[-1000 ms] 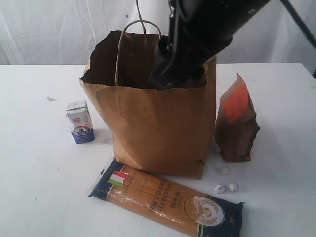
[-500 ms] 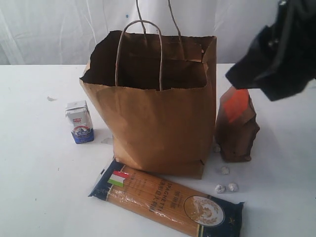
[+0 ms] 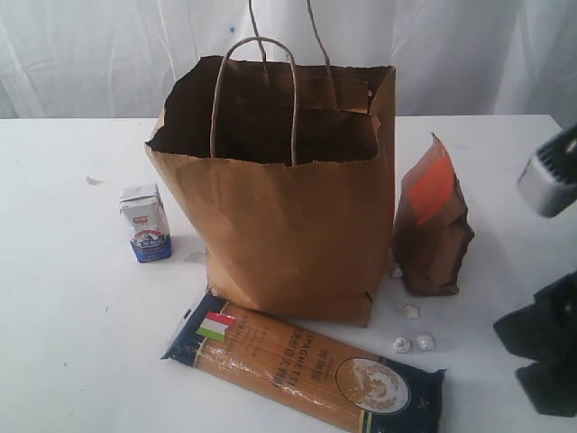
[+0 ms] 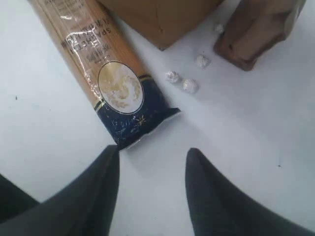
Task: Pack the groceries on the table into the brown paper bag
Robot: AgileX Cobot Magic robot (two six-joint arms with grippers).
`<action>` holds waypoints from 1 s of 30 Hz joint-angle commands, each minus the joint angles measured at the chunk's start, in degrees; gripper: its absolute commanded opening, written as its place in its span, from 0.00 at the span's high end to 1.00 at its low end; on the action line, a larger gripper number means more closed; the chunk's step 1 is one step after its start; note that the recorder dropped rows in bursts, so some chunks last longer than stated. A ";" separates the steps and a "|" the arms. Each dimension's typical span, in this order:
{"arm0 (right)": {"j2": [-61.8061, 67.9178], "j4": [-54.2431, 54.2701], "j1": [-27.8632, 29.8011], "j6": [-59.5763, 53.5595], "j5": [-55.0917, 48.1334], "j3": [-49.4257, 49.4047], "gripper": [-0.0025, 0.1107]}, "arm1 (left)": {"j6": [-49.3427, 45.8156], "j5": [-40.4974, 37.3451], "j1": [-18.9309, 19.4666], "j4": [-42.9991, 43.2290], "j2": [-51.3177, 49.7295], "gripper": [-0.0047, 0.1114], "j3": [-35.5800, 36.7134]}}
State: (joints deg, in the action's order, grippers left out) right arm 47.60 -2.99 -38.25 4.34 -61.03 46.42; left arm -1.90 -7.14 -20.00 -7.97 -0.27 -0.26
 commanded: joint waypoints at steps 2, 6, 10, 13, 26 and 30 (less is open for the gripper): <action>4.40 -1.96 0.09 7.55 14.77 -7.31 0.62 | 0.40 -0.12 0.03 -0.11 0.27 0.96 0.26; 9.06 -3.03 2.67 11.04 21.94 -10.50 0.62 | 0.40 -0.12 0.03 -0.11 0.27 0.96 0.26; 14.03 -3.30 6.52 11.07 29.50 -13.55 0.62 | 0.40 -0.12 0.03 -0.11 0.27 0.96 0.26; 17.57 -3.30 8.95 11.07 34.07 -15.05 0.62 | 0.40 -0.12 0.03 -0.11 0.27 0.96 0.26; 34.07 -3.44 11.05 9.36 44.36 -15.75 0.62 | 0.40 -0.12 0.03 -0.11 0.27 0.96 0.26; 36.54 -3.30 12.81 9.36 47.72 -15.75 0.62 | 0.40 -0.12 0.03 -0.11 0.27 0.96 0.26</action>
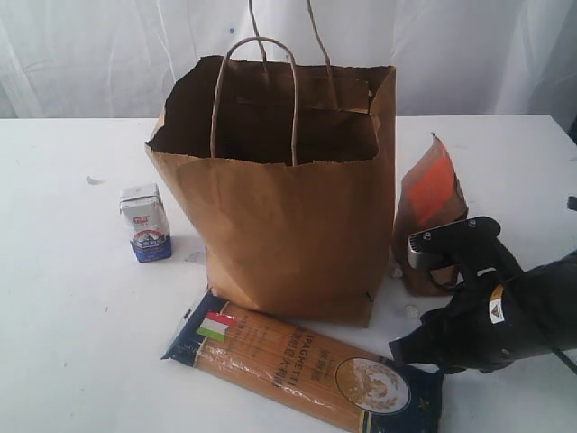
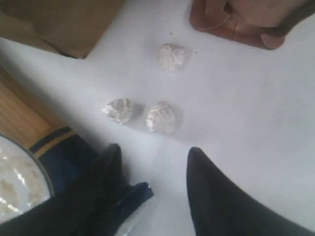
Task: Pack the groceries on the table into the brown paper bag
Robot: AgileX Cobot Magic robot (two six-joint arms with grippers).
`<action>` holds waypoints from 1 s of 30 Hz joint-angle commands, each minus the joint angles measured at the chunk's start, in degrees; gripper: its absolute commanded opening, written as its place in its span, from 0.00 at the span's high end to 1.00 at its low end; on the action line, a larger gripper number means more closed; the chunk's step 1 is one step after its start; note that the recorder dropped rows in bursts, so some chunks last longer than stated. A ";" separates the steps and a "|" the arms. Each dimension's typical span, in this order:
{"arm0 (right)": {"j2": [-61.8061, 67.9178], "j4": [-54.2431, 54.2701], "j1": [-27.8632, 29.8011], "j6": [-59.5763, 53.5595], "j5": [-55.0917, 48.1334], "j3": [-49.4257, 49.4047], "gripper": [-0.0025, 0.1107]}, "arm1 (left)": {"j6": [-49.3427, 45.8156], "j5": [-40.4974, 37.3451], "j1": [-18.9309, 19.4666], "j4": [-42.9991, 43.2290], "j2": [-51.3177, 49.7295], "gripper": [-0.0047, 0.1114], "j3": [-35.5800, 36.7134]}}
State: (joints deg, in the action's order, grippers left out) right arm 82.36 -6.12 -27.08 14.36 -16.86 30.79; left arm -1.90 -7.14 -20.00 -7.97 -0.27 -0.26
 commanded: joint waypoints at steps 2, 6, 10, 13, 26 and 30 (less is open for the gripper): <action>2.27 -0.16 2.14 -0.66 4.57 -0.12 0.62 | 0.40 -0.12 0.03 -0.11 0.27 0.96 0.26; 3.23 -0.16 2.18 -0.66 5.21 -0.12 0.62 | 0.40 -0.12 0.03 -0.11 0.27 0.96 0.26; 4.68 -0.16 2.18 -1.06 5.79 -0.12 0.62 | 0.40 -0.12 0.03 -0.11 0.27 0.96 0.26; 5.96 -0.16 2.18 -1.72 7.04 -0.12 0.62 | 0.40 -0.12 0.03 -0.11 0.27 0.96 0.26; 9.73 -0.16 2.18 -2.77 10.56 -0.01 0.72 | 0.40 -0.12 0.03 -0.11 0.27 0.96 0.26; 10.12 -0.16 2.18 -2.77 11.13 -0.01 0.80 | 0.40 -0.12 0.03 -0.11 0.27 0.96 0.26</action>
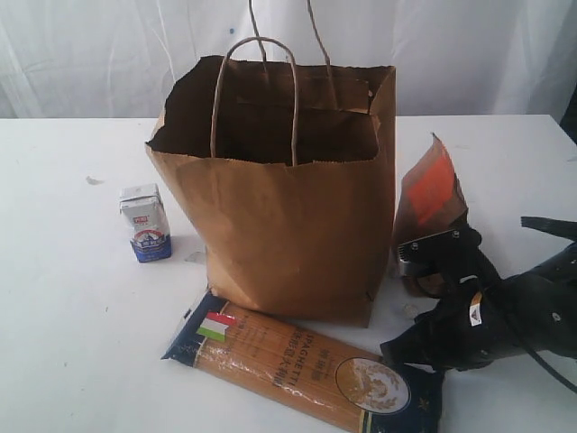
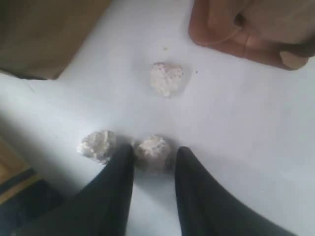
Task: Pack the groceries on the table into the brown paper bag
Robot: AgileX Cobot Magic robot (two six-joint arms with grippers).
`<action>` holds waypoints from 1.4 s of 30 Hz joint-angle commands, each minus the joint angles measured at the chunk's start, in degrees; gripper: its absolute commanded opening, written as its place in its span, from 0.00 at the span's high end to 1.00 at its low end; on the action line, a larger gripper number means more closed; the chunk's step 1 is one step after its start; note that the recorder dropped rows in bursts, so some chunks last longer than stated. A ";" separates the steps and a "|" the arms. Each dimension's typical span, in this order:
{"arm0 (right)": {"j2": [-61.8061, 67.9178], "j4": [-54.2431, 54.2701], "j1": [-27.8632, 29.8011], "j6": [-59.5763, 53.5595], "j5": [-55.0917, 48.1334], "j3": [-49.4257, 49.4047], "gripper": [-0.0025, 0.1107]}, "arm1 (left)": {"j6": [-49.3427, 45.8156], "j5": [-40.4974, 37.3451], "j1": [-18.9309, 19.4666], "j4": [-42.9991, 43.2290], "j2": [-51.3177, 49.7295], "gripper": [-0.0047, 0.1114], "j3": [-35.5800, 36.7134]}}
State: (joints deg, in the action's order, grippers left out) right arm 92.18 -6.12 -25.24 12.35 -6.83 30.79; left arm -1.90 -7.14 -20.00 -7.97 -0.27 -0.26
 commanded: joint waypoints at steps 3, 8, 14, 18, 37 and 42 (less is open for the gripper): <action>0.29 -0.16 0.35 -0.75 2.21 -0.01 0.90 | 0.40 -0.12 0.03 -0.11 0.27 0.96 0.26; -0.24 -0.16 0.35 -0.75 2.28 -0.01 0.98 | 0.40 -0.12 0.03 -0.11 0.27 0.96 0.26; -6.48 -0.16 0.35 -0.87 -3.14 -0.01 0.98 | 0.40 -0.12 0.03 -0.11 0.27 0.96 0.26; -13.04 -0.16 0.35 -2.08 -11.17 -0.01 0.98 | 0.40 -0.12 0.03 -0.11 0.27 0.96 0.26; -40.20 18.76 -0.43 -24.92 -41.26 26.34 0.98 | 0.40 -0.12 0.03 -0.11 0.27 0.96 0.26; -34.95 18.76 -3.09 -27.27 -41.91 33.58 0.98 | 0.40 -0.12 0.03 -0.11 0.27 0.96 0.26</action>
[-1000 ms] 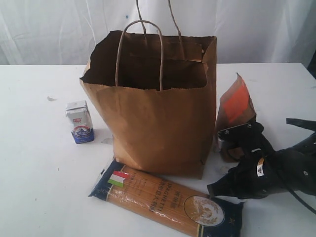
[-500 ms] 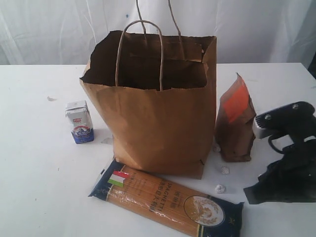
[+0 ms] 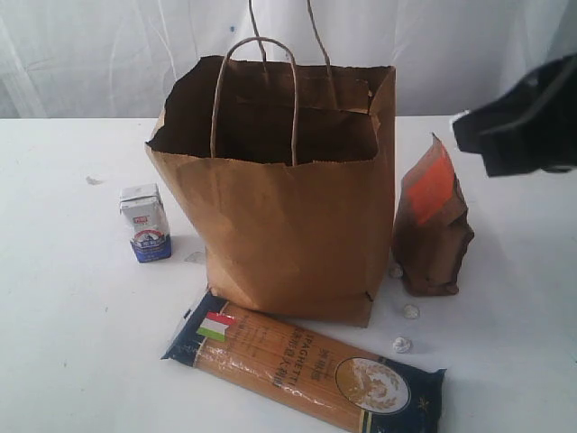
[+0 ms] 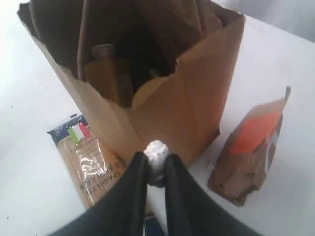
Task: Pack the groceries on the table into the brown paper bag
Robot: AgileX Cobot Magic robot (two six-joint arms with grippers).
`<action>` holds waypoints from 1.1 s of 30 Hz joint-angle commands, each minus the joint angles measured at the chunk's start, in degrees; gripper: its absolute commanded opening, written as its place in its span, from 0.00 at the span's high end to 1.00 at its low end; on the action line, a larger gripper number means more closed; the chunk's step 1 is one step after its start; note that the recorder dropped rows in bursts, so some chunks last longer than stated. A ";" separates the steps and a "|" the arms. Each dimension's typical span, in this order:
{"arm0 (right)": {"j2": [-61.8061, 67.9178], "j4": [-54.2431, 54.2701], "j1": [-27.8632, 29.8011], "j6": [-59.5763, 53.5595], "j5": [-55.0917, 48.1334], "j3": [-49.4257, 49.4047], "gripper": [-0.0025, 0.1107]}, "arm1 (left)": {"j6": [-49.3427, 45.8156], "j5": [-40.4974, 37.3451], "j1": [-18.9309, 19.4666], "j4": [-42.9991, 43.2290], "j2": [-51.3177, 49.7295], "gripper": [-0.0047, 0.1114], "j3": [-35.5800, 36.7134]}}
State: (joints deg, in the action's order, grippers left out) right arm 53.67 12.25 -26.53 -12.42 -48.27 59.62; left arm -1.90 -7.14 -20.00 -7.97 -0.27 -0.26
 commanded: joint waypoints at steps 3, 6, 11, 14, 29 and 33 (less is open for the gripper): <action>7.39 -0.95 -3.46 -2.57 -0.37 9.13 0.98 | 0.40 -0.12 0.03 -0.11 0.27 0.96 0.26; 11.60 -2.16 -4.98 -2.57 -0.37 13.11 0.98 | 0.40 -0.12 0.03 -0.11 0.27 0.96 0.26; 18.23 -3.17 -7.09 -2.57 -0.37 19.08 0.98 | 0.40 -0.12 0.03 -0.11 0.27 0.96 0.26; 22.35 -3.29 -7.23 -2.57 -0.50 21.99 0.98 | 0.40 -0.12 0.03 -0.11 0.27 0.96 0.26; 39.38 -3.29 -9.30 -2.40 -3.09 38.05 0.98 | 0.40 -0.12 0.03 -0.11 0.27 0.96 0.26; 45.18 -2.92 -11.06 -2.40 -7.46 43.41 0.98 | 0.40 -0.12 0.03 -0.11 0.27 0.96 0.26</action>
State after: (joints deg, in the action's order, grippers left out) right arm 97.04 8.90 -36.90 -14.49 -53.93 101.07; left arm -1.90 -7.14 -20.00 -7.97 -0.27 -0.26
